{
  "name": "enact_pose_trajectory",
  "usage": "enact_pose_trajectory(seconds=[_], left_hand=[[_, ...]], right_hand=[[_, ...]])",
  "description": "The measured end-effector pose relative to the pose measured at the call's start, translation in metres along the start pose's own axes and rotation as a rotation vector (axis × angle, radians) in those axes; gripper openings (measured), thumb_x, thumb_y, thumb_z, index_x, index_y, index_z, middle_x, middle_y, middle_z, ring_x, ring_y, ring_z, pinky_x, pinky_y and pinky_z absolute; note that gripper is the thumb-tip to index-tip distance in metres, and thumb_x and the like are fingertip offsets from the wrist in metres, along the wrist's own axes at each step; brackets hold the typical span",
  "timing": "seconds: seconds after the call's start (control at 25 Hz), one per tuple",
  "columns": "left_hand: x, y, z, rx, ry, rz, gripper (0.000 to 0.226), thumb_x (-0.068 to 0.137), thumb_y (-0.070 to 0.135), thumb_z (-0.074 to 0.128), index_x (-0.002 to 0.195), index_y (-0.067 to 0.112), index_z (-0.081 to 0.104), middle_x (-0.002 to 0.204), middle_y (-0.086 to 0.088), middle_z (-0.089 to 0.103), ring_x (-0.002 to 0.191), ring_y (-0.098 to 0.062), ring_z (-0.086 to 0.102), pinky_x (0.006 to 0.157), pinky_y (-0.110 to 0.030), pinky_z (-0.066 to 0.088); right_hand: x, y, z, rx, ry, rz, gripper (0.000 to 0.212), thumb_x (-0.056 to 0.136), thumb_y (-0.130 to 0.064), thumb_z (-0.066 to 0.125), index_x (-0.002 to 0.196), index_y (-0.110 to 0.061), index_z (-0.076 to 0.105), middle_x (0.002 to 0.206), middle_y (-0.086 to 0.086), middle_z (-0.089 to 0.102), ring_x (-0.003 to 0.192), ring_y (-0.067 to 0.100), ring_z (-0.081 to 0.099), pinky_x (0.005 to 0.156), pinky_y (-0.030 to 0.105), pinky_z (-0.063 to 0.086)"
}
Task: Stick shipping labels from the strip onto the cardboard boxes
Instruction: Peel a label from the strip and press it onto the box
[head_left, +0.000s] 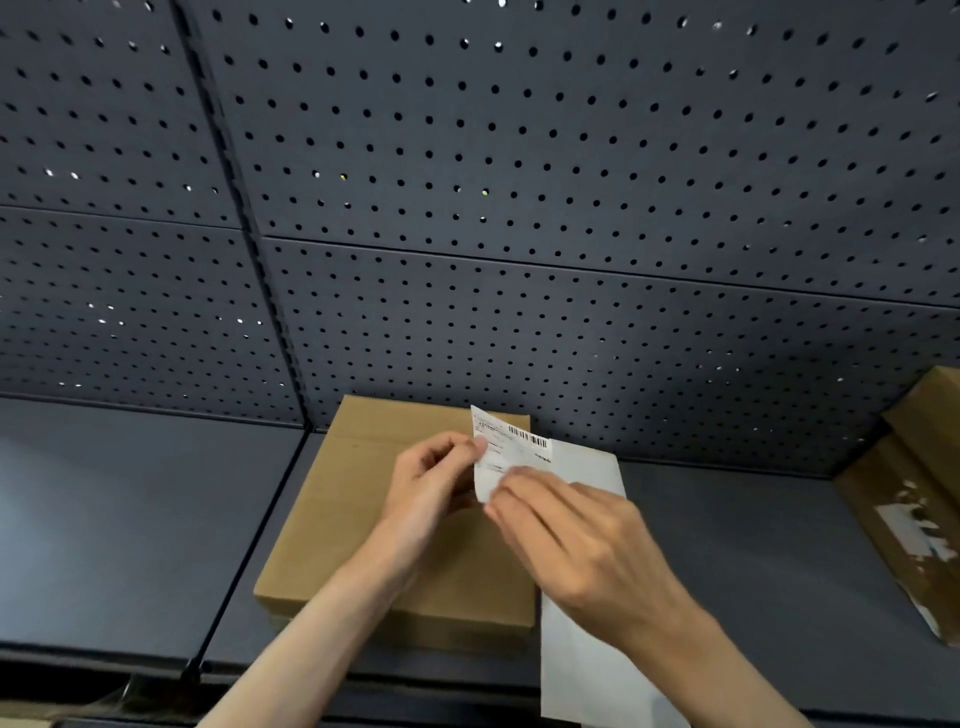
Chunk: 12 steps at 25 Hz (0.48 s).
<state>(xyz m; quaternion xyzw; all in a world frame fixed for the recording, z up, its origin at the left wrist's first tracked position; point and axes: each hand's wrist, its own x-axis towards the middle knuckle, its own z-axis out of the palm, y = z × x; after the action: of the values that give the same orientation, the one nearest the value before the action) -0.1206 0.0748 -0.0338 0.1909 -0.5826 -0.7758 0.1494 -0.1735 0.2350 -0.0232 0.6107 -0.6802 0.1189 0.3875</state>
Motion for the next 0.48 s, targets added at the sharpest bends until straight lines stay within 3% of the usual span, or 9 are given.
enact_pose_trajectory(seconds=[0.08,0.16,0.24,0.32,0.4,0.48], left_hand=[[0.0,0.0,-0.012,0.037,0.028,0.011,0.017,0.095,0.007,0.056,0.084,0.001,0.068,0.083,-0.014,0.07,0.076,-0.022,0.063,0.063,-0.026,0.051],[0.001,-0.002,-0.025,0.055,0.083,0.018,0.024,0.095,0.004,0.056,0.074,0.011,0.067,0.084,-0.015,0.068,0.079,-0.025,0.06,0.071,-0.035,0.047],[0.001,-0.001,-0.036,0.063,0.14,0.002,0.031,0.094,0.005,0.057,0.067,0.017,0.066,0.084,-0.014,0.069,0.079,-0.026,0.062,0.071,-0.038,0.045],[-0.001,0.0,-0.046,0.072,0.164,-0.015,0.028,0.095,0.007,0.057,0.069,0.015,0.066,0.082,-0.009,0.073,0.073,-0.019,0.067,0.065,-0.032,0.049],[-0.003,0.0,-0.054,0.098,0.157,-0.021,0.024,0.096,0.008,0.056,0.073,0.011,0.064,0.081,-0.004,0.075,0.069,-0.011,0.069,0.059,-0.022,0.051],[-0.003,-0.003,-0.062,0.11,0.14,-0.022,0.023,0.096,0.008,0.056,0.074,0.01,0.065,0.084,-0.005,0.076,0.072,-0.013,0.069,0.061,-0.023,0.051]], right_hand=[[0.002,-0.012,0.008,0.039,-0.071,0.004,0.025,0.106,-0.02,0.056,0.095,-0.008,0.075,0.095,0.008,0.075,0.097,0.023,0.073,0.059,0.035,0.059],[-0.001,-0.019,0.015,0.16,-0.16,0.092,0.036,0.106,-0.038,0.053,0.105,-0.009,0.074,0.11,0.005,0.075,0.111,0.02,0.069,0.078,0.033,0.06],[-0.005,-0.024,0.024,0.403,-0.144,0.433,0.044,0.103,-0.049,0.052,0.112,-0.012,0.073,0.118,-0.002,0.072,0.115,0.013,0.065,0.091,0.028,0.053],[0.0,-0.027,0.035,0.672,-0.024,0.997,0.025,0.099,-0.043,0.06,0.105,-0.021,0.071,0.107,-0.009,0.072,0.098,0.003,0.067,0.079,0.021,0.052],[0.007,-0.025,0.048,0.956,0.034,1.489,0.01,0.095,-0.03,0.069,0.097,-0.021,0.071,0.092,-0.001,0.076,0.077,0.004,0.069,0.061,0.016,0.048],[0.01,-0.022,0.056,1.133,-0.014,1.654,0.014,0.095,-0.024,0.071,0.09,-0.012,0.075,0.083,0.009,0.077,0.063,0.012,0.066,0.047,0.017,0.041]])
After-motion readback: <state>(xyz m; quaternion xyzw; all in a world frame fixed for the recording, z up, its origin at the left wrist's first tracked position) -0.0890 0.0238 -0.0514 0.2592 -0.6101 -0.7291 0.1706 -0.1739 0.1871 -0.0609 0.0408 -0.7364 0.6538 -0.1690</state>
